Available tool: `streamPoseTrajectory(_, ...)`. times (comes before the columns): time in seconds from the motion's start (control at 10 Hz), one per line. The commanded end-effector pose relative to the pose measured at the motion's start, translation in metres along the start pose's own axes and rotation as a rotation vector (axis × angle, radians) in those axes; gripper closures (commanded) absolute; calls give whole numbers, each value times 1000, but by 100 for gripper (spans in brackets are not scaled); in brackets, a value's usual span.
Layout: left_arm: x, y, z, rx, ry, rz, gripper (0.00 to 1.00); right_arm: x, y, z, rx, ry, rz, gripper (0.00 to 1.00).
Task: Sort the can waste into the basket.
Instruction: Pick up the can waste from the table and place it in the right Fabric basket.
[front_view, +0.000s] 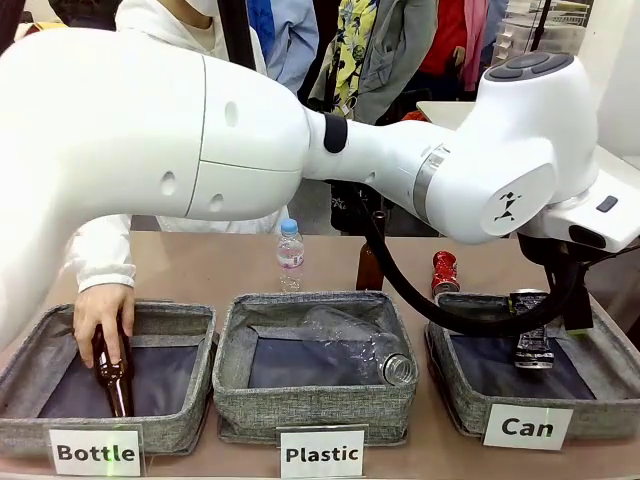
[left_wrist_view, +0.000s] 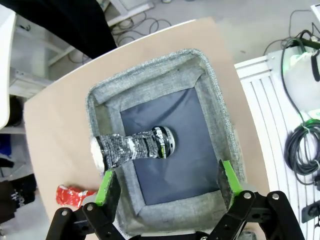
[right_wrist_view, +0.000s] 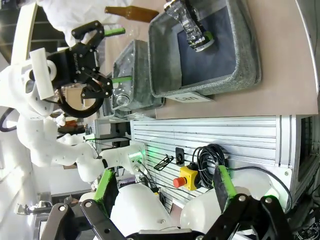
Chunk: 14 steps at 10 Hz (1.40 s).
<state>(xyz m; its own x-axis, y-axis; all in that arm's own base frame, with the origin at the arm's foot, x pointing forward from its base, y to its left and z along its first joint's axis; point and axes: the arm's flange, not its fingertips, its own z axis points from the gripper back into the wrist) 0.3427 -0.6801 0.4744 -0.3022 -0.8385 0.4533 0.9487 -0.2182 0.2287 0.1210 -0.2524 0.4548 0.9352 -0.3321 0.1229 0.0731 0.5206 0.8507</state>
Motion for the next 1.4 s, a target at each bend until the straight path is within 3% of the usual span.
streamPoseTrajectory(0.0, -10, -17, 24, -17, 11, 36, 0, 0, 0, 0, 0, 0, 0, 0)
streamPoseTrajectory(0.6, -52, -25, 72, -45, -14, 83, 0, 12, 13, -19, -23, 10, 2, 0)
streamPoseTrajectory(0.8, -81, -27, 112, -55, 7, 130, 0, 23, 31, -38, 74, 38, 43, 0)
streamPoseTrajectory(1.0, -146, -29, 193, -71, -36, 260, 0, 48, 71, -87, 49, 132, 87, 0)
streamPoseTrajectory(1.2, -227, -53, 262, -73, -109, 412, 0, 61, 117, -143, 33, 213, 111, 0)
streamPoseTrajectory(1.3, -280, -65, 295, -58, -158, 560, 0, 64, 144, -178, 61, 243, 120, 0)
